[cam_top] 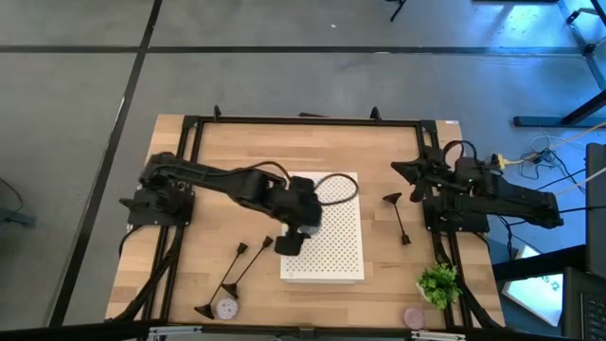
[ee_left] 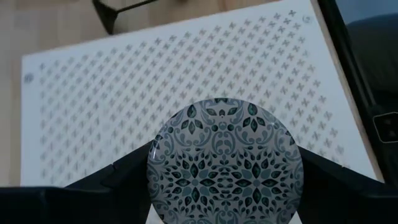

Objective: Pick & Place candle stick holders
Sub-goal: Put the blue scented candle on the shelf

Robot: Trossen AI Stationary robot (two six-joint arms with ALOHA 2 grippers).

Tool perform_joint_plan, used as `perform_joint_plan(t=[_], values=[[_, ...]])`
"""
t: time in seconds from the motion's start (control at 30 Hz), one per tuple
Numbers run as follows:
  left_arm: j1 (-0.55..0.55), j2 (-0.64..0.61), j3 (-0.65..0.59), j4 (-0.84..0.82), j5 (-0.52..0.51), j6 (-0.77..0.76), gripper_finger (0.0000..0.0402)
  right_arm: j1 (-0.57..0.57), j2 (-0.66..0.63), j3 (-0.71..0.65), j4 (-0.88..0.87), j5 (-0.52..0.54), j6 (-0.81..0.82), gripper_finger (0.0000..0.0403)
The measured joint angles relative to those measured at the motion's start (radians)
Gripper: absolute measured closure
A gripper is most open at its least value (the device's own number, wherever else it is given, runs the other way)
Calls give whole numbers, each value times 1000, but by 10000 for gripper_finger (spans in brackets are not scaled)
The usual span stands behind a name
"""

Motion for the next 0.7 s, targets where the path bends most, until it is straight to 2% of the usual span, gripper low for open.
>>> perform_joint_plan(t=[0.13,0.37,0.7], values=[[-2,84,84,-22,40,22,108,0,48,0,3,23,3,402],[-8,186,144,-83,59,34,108,0,103,0,47,25,3,402],[-8,201,151,-39,63,52,108,0,163,0,103,24,3,402]])
